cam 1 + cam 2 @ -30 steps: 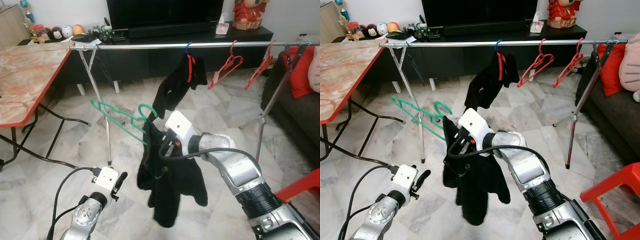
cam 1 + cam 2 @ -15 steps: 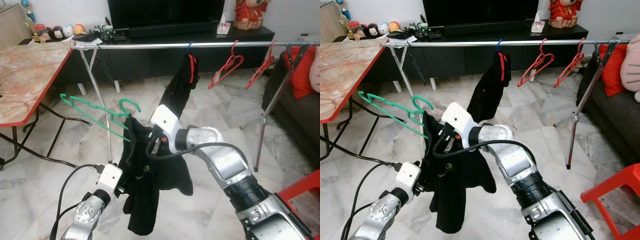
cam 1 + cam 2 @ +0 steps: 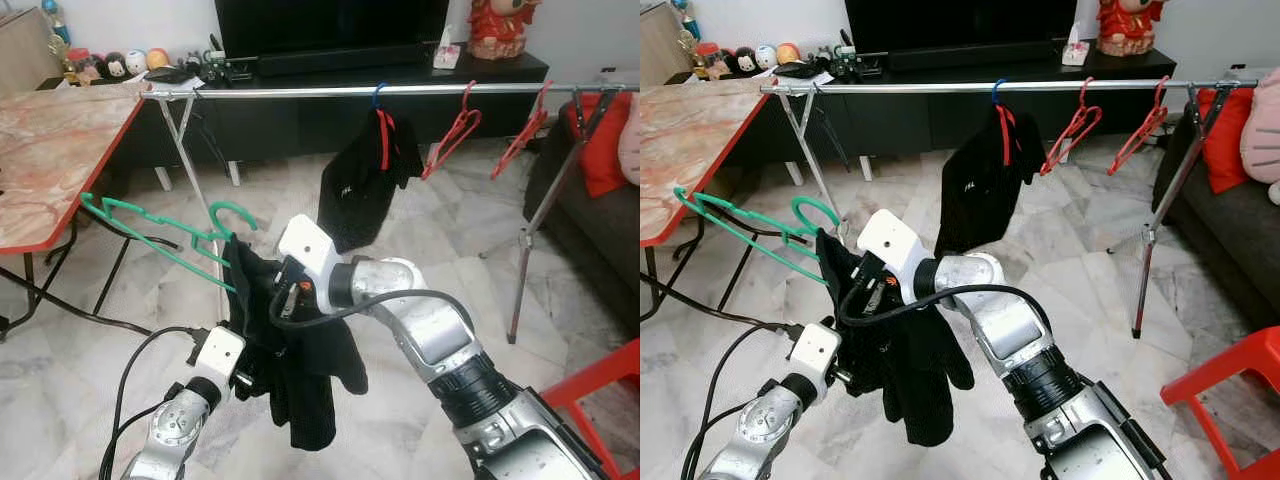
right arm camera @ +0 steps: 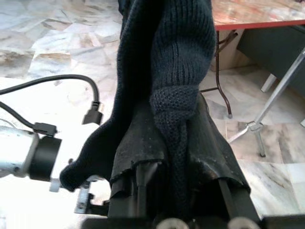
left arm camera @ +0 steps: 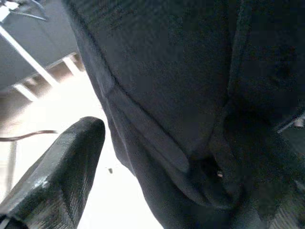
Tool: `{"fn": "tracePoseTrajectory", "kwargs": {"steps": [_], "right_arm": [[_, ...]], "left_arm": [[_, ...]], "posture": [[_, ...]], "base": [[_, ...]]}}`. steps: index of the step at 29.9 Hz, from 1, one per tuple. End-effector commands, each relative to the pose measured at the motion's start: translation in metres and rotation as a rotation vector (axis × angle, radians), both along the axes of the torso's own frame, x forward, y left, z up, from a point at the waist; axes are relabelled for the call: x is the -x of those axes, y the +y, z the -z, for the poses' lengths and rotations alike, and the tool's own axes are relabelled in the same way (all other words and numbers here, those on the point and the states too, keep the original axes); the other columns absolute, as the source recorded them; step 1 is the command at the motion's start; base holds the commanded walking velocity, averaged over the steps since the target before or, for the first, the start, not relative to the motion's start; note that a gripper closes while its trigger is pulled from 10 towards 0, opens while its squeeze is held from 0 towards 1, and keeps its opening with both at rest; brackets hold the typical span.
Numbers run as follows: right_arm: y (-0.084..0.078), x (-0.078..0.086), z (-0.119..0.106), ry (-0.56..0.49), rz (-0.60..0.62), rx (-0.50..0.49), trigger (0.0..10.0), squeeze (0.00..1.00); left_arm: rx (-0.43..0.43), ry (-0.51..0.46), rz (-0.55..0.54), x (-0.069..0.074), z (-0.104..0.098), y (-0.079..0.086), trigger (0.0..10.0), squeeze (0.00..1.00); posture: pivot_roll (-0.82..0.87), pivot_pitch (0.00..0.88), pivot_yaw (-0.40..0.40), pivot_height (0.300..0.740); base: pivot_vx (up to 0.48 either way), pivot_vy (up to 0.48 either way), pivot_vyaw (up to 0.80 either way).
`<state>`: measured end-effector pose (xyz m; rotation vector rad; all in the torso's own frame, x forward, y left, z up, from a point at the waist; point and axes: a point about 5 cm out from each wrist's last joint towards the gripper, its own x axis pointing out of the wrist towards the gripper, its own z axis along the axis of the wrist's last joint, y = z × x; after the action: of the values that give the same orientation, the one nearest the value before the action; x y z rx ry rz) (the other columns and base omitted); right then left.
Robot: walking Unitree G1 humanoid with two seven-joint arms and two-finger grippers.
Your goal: Hang hanger
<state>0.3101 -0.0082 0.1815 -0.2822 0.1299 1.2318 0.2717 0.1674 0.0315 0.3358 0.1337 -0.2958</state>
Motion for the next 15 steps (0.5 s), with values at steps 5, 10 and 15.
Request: {"fn": "tracePoseTrajectory", "kwargs": {"steps": [5, 10, 15], "right_arm": [[0.013, 0.008, -0.016, -0.05, -0.055, -0.046, 0.0, 0.0], [0.016, 0.008, -0.014, -0.042, -0.051, -0.045, 0.0, 0.0], [0.024, 0.006, -0.018, -0.04, 0.0, -0.054, 0.0, 0.0]], "left_arm": [[0.052, -0.017, 0.012, -0.003, -0.006, -0.004, 10.0, 1.0], [0.042, -0.029, 0.071, -0.003, -0.01, -0.009, 10.0, 1.0], [0.017, -0.036, 0.105, -0.004, -0.014, -0.011, 10.0, 1.0]], "posture": [[-0.15, 0.001, 0.069, 0.74], [-0.15, 0.01, 0.068, 0.74], [-0.15, 0.013, 0.067, 0.74]], "base": [[0.0, 0.0, 0.0], [0.0, 0.0, 0.0], [0.0, 0.0, 0.0]]}}
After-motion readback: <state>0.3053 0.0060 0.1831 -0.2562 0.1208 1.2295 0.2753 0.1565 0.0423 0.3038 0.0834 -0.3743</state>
